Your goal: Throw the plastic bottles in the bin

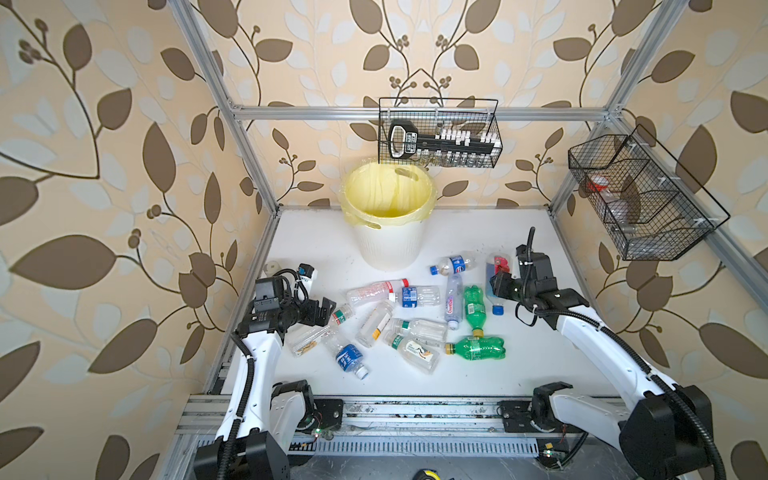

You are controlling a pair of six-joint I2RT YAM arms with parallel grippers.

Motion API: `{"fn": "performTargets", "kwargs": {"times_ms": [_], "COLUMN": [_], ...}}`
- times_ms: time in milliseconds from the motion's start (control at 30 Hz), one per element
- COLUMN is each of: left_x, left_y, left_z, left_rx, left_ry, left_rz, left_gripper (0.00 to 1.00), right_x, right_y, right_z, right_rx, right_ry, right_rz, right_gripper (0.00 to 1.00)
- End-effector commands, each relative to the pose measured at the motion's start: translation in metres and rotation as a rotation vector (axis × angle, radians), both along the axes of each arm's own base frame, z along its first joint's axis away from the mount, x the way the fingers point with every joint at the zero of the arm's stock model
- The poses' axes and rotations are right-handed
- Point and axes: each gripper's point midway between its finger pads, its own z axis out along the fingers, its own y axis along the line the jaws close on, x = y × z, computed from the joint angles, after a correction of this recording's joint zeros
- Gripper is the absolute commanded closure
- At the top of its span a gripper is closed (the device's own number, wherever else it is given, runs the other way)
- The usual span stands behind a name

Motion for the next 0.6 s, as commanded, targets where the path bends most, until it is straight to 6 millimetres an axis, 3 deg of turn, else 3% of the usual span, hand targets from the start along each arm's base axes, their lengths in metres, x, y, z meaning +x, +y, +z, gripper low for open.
{"fn": "performTargets", "kwargs": {"times_ms": [0, 267, 567], "left_x": [-0.001, -0.002, -0.002], "left_y": [-0.002, -0.003, -0.002], "left_z": [0.006, 0.007, 0.007], "left_rx": [-0.011, -0.015, -0.018], "left_ry": [-0.027, -0.032, -0.033], "left_rz": [-0.015, -0.021, -0.013], "left_gripper": [0.01, 0.01, 0.01], "right_x": [0.004, -0.006, -0.009], "right_y": [0.024, 0.068, 0.096], "right_z": [0.043, 0.111, 0.156], "right_rx": [0.073, 0.153, 0.203], "right_ry": [-0.111, -0.286, -0.385], "right_rz": [0.046, 0.165, 0.241], "right_gripper": [0.49, 0.49, 0.51]}}
